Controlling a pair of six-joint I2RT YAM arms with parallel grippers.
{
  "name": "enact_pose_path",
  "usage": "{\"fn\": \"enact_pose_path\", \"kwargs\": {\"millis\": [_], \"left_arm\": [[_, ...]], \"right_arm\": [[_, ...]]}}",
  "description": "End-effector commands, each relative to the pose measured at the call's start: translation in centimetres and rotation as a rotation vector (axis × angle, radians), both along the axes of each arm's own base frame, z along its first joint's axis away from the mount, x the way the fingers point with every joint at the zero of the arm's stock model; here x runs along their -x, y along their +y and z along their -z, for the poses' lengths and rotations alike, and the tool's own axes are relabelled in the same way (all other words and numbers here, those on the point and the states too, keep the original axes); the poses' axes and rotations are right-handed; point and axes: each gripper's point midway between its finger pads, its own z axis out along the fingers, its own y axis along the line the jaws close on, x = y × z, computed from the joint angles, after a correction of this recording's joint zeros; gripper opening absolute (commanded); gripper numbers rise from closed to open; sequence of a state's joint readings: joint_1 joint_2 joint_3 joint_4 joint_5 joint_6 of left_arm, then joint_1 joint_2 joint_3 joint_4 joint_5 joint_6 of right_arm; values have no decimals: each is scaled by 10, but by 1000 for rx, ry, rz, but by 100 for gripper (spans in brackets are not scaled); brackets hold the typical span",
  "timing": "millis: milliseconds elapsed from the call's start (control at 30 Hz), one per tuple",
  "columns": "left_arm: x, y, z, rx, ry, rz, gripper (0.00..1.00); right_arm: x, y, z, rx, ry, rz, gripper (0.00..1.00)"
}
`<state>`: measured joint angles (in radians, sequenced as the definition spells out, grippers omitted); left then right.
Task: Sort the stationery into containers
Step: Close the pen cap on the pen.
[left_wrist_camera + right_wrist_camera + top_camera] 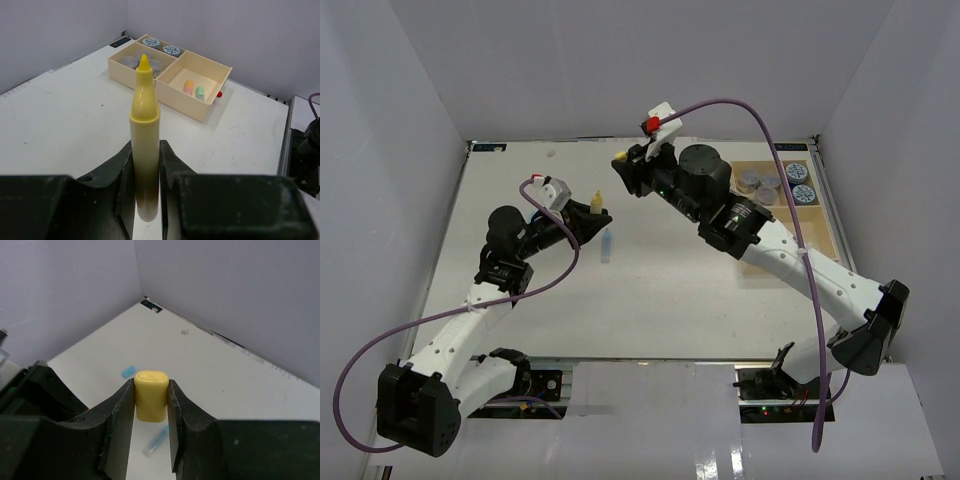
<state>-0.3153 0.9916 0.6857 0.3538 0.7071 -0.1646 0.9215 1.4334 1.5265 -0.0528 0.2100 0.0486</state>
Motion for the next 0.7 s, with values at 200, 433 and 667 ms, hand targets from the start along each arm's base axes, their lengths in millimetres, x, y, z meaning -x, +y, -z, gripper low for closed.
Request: {"fn": "enact_pose_path", "kwargs": {"millis": [200,433,667], "left_arm": [[11,-2,-18,33,-67,44,15],[3,5,-19,50,-61,-32,15],[0,10,-22,72,-66,-74,14]], "right_arm": [[19,41,-69,-265,-138,-5,9],[26,49,-50,-307,-83,1,8],[29,49,-38,-318,-45,12,8]]}}
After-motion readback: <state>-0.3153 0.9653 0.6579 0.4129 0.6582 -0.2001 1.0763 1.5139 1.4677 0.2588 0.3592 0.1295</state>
